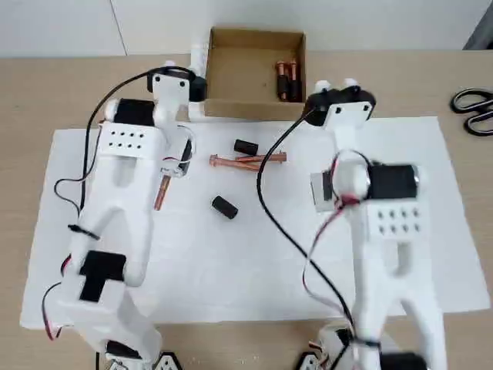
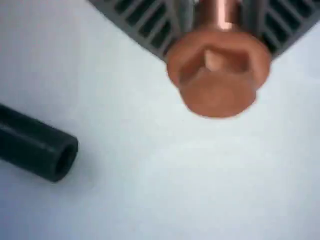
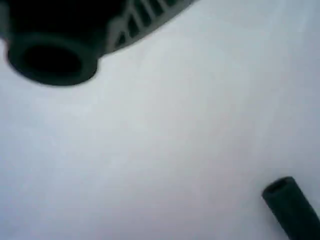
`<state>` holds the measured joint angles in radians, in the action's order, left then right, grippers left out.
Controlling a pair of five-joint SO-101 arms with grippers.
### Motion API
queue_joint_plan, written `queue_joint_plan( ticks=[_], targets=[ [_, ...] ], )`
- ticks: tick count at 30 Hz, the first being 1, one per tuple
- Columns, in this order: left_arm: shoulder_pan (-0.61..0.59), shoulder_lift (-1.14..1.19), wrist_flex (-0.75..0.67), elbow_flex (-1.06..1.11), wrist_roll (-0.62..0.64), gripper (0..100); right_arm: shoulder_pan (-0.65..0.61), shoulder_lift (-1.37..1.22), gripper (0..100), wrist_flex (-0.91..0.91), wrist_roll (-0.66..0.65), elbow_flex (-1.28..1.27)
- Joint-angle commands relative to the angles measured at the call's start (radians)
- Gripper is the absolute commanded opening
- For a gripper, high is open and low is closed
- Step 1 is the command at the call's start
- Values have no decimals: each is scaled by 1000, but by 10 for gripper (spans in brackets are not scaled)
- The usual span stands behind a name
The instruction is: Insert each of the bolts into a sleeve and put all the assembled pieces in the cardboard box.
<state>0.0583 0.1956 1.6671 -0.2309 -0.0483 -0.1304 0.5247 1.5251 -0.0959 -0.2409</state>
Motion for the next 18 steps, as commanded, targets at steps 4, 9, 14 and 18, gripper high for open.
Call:
queue_joint_plan(
  ticks=[4,9,14,18],
  targets=[
    [-2,-187,86,-33,-12,5,-5,344,4,8,-5,-21],
    [21,-315,84,5,-11,5,-4,579,4,-2,-3,-221],
    [69,-433,64,10,-9,5,-2,745,4,-180,-6,-489],
    [98,-489,37,10,40,5,-5,854,4,-392,-3,-703]
  ],
)
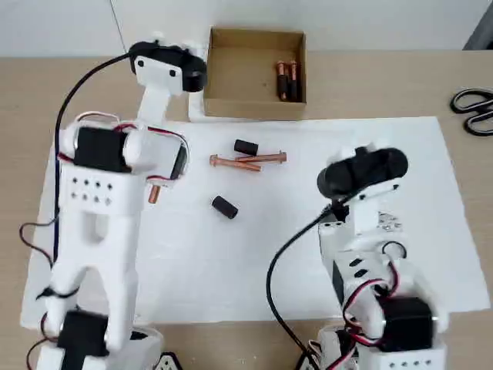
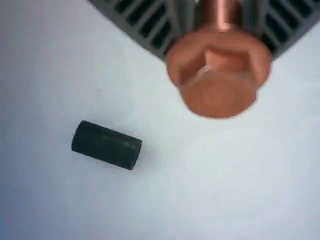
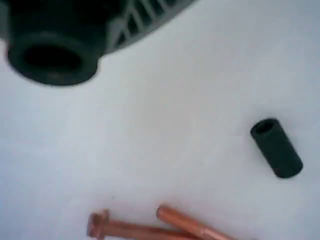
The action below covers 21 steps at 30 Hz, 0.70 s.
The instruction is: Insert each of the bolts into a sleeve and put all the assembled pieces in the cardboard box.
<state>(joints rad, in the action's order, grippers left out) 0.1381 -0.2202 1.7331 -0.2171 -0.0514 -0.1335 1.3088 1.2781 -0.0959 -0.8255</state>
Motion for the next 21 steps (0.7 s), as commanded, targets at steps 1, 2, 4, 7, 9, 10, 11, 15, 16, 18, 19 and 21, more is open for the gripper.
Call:
queue_joint_plan(
  ticks=[1,2,4,7,9,10,11,15,16,18,19,21],
  targets=[
    [23,-83,-37,-4,75,5,-2,93,4,-183,-3,-167],
    [26,-91,-44,-4,106,5,-2,116,4,-213,-3,-215],
    [28,-98,-68,-4,153,5,-4,166,4,-260,-3,-298],
    [28,-101,-98,-4,241,5,-59,252,4,-298,-3,-394],
    [28,-100,-101,-4,319,5,-122,317,4,-341,-3,-450],
    [29,-95,-101,-4,359,5,-153,352,4,-364,-3,-474],
    [29,-94,-101,-4,390,5,-182,387,4,-384,-5,-499],
    [55,-100,-117,-4,427,5,-249,509,4,-499,-5,-617],
    [71,-101,-117,-4,428,5,-257,515,4,-529,-5,-641],
    [114,-101,-126,-5,427,5,-269,504,4,-593,-3,-684],
    [135,-101,-132,-5,425,5,-272,498,4,-625,-3,-704],
    [186,-101,-147,-5,425,5,-272,496,4,-680,23,-741]
  ],
)
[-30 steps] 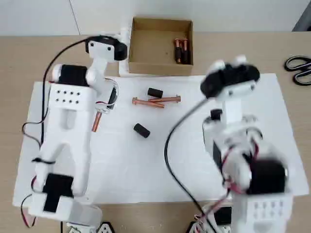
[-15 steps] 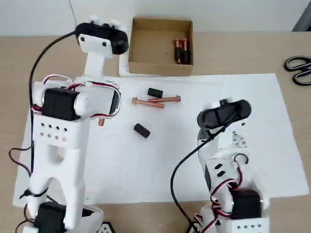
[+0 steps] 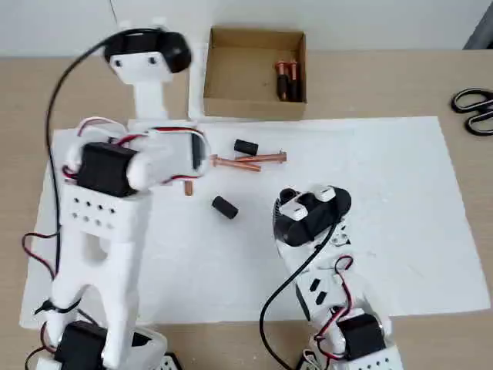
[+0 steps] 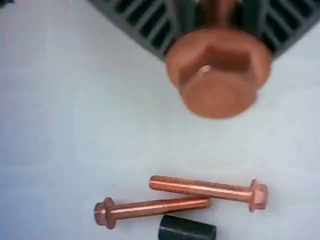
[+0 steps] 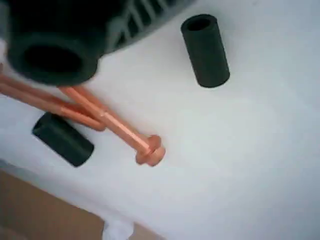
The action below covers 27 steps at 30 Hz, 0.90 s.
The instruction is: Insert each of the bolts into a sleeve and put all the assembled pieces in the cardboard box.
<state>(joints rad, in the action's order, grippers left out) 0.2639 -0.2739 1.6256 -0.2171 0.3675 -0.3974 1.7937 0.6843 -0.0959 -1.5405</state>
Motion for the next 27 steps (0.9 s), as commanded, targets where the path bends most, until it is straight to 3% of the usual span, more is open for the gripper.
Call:
queue_joint_plan(
  ticks=[1,6,11,15,19,25,27],
  targets=[
    [83,-48,-52,-5,6,5,-5,12,4,-105,60,-40],
    [163,-61,-163,-12,6,5,-7,12,4,-119,258,-74],
    [170,-229,-322,-5,5,5,-7,12,4,-119,269,-75],
    [170,-356,-316,16,9,5,-15,12,4,-119,272,-77],
    [170,-437,-367,243,14,5,-87,12,4,-117,272,-89],
    [192,-568,-809,700,35,5,-127,12,4,-117,272,-103],
    [210,-595,-890,819,35,5,-127,12,4,-117,272,-103]
  ],
)
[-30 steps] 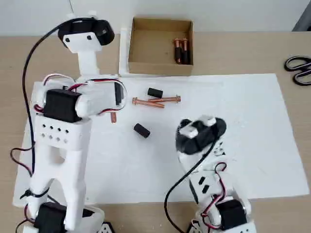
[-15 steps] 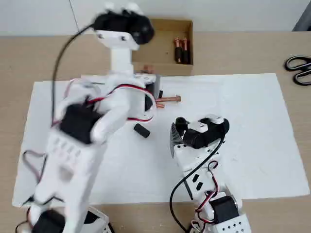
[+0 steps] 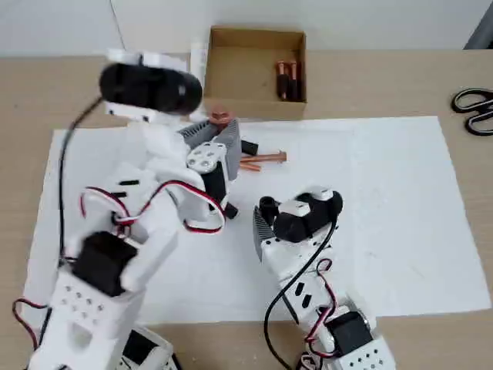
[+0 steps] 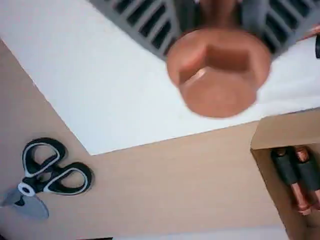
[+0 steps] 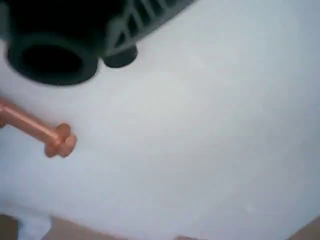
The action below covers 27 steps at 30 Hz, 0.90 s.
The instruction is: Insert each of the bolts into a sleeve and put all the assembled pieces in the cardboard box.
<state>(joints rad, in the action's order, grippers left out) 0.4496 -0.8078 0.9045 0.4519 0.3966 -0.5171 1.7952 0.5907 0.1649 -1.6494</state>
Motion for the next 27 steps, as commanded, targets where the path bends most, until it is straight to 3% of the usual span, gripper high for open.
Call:
queue_joint_plan(
  ticks=[1,9,13,27],
  targets=[
    [31,-68,-193,197,6,5,-7,10,4,-24,11,6],
    [40,-77,-313,355,8,5,-12,10,4,-28,14,14],
    [40,-77,-341,375,9,5,-94,10,4,-28,12,14],
    [80,-78,-256,367,11,5,-105,10,4,-31,9,9]
  ],
)
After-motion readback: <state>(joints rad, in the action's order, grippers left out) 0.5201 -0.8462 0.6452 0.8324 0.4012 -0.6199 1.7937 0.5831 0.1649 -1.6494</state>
